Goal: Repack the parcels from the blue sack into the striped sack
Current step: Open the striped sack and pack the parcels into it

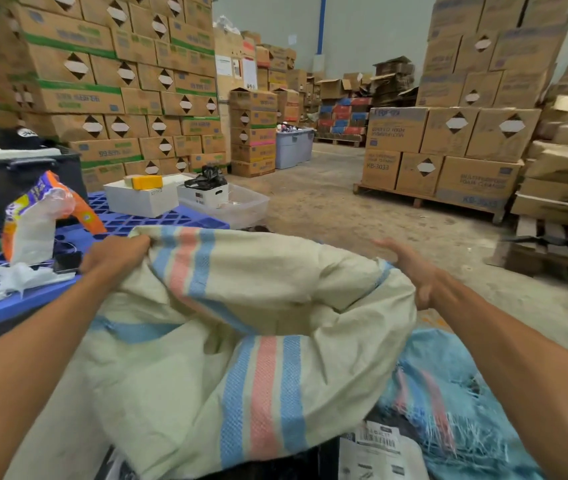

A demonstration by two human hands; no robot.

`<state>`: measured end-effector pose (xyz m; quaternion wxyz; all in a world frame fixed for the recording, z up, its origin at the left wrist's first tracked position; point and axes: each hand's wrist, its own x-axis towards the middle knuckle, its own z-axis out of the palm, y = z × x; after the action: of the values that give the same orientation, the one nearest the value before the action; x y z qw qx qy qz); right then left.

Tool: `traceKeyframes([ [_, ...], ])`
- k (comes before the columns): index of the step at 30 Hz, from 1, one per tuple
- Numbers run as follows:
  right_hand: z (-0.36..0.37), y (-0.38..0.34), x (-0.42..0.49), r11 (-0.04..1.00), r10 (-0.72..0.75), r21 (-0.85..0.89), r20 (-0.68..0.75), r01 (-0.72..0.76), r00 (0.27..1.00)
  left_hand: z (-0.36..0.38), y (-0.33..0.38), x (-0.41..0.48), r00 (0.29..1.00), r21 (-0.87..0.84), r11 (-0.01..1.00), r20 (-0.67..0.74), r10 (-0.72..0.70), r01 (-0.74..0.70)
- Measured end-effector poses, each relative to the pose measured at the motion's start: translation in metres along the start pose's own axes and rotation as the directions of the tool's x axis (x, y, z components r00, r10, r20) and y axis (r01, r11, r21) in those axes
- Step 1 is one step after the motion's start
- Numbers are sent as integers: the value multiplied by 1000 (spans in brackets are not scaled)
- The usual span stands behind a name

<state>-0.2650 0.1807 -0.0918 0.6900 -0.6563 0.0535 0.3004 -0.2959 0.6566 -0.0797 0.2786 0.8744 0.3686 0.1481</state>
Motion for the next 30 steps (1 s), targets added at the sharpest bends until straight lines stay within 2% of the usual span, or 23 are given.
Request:
traceKeyframes([
  [3, 8, -5, -3, 950, 32, -312, 65, -10, 997, 3, -8, -1, 996, -72, 997, 91, -17, 23],
  [5, 16, -5, 7, 830, 54, -556, -1, -45, 999, 4, -1, 3, 976, -206, 977, 217, -7, 53],
  [6, 20, -1, 16, 771, -4, -636, -74, -44, 997, 6, 3, 3, 949, -301, 950, 314, 21, 79],
  [8, 23, 10, 36, 642, -229, -766, -198, -5, 953, 6, 16, -9, 894, -403, 908, 439, 86, 111],
  [10, 28, 23, 48, 536, -419, -839, -164, 98, 893, 4, 28, -23, 848, -414, 902, 515, 126, 118],
  [13, 38, 45, 58, 457, -457, -869, -47, 189, 888, -1, 42, -38, 749, -452, 877, 636, 187, 165],
  [15, 46, 59, 62, 320, -488, -941, -66, 109, 870, 0, 49, -37, 670, -507, 840, 694, 264, 195],
  [17, 54, 64, 68, 218, -578, -976, -124, 7, 806, 3, 53, -39, 571, -546, 812, 741, 353, 208],
  [19, 66, 65, 74, 167, -687, -986, -105, 16, 719, 8, 58, -40, 494, -572, 794, 761, 419, 208],
  [20, 74, 62, 75, 155, -724, -986, -68, 65, 687, 9, 61, -42, 453, -582, 785, 770, 449, 212],
  [22, 82, 51, 77, 205, -745, -964, -40, 171, 665, 5, 67, -53, 421, -547, 820, 792, 442, 169],
  [24, 85, 37, 78, 301, -694, -930, -63, 209, 718, 0, 70, -55, 470, -456, 886, 803, 366, 88],
  [25, 85, 27, 75, 368, -681, -896, -79, 247, 728, 0, 70, -52, 524, -403, 915, 781, 341, 5],
  [26, 85, 18, 71, 460, -683, -838, -124, 292, 720, 2, 68, -44, 616, -352, 930, 712, 338, -103],
  [27, 83, 8, 67, 566, -670, -767, -215, 302, 711, 5, 63, -38, 743, -278, 928, 561, 366, -247],
  [28, 81, -1, 61, 675, -627, -684, -334, 278, 704, 8, 57, -30, 835, -185, 912, 366, 411, -367],
  [29, 76, -11, 58, 775, -564, -579, -454, 252, 690, 12, 51, -26, 865, -95, 888, 198, 461, -451],
  [30, 65, -20, 56, 849, -491, -471, -538, 239, 685, 17, 44, -24, 864, -50, 870, 104, 493, -491],
])
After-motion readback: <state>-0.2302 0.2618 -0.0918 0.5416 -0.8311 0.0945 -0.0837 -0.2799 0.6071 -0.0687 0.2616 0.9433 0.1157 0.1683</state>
